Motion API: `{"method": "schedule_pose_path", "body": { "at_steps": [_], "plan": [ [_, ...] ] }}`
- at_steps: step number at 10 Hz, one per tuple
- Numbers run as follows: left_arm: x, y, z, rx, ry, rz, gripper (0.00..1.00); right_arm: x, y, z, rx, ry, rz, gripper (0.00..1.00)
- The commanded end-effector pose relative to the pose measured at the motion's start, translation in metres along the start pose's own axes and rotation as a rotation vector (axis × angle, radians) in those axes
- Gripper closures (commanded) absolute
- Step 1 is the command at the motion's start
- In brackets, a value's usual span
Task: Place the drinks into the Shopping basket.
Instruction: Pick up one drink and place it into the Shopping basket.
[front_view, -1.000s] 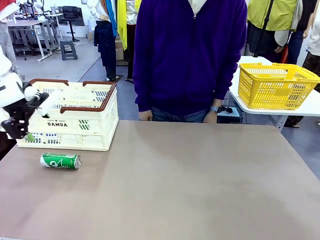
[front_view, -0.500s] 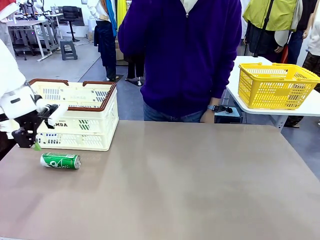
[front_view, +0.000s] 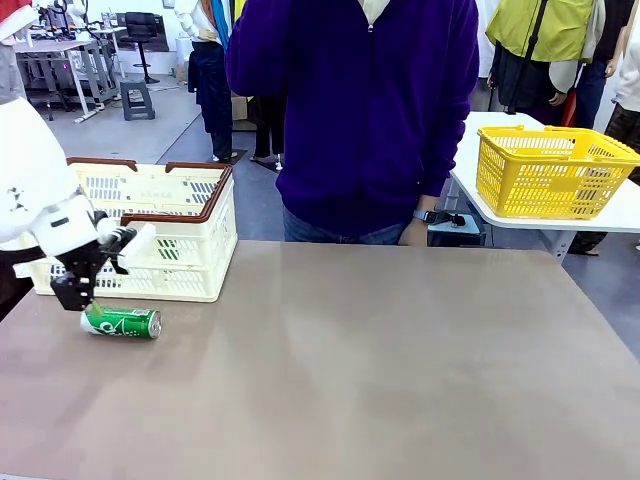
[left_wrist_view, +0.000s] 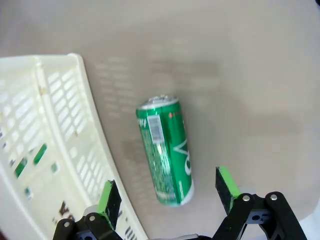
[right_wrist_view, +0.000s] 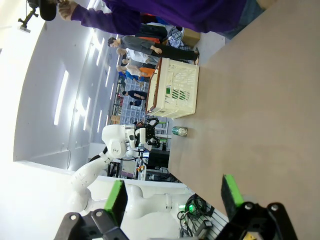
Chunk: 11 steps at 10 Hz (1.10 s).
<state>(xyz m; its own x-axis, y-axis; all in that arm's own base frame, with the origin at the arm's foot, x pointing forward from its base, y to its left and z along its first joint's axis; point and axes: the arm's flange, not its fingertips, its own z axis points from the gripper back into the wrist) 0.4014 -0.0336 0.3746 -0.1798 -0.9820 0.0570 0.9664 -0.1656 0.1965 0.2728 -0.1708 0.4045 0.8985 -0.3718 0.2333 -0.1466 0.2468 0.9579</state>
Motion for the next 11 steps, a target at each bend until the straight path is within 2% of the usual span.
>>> {"method": "schedule_pose_path", "body": {
  "at_steps": [1,4,10,11],
  "plan": [
    [0.014,-0.145,-0.064,0.006,-0.042,-0.028,0.00,0.004,0.006,-0.001,0.022,-0.015,-0.012,0.00],
    [0.022,-0.154,-0.075,-0.037,-0.008,-0.030,0.00,0.004,0.006,-0.001,0.022,-0.015,-0.012,0.00],
    [0.023,-0.160,-0.079,-0.042,0.042,-0.025,0.00,0.004,0.006,-0.001,0.022,-0.015,-0.012,0.00],
    [0.023,-0.160,-0.081,-0.045,0.047,-0.021,0.27,0.004,0.006,-0.001,0.022,-0.015,-0.012,0.00]
  ]
}}
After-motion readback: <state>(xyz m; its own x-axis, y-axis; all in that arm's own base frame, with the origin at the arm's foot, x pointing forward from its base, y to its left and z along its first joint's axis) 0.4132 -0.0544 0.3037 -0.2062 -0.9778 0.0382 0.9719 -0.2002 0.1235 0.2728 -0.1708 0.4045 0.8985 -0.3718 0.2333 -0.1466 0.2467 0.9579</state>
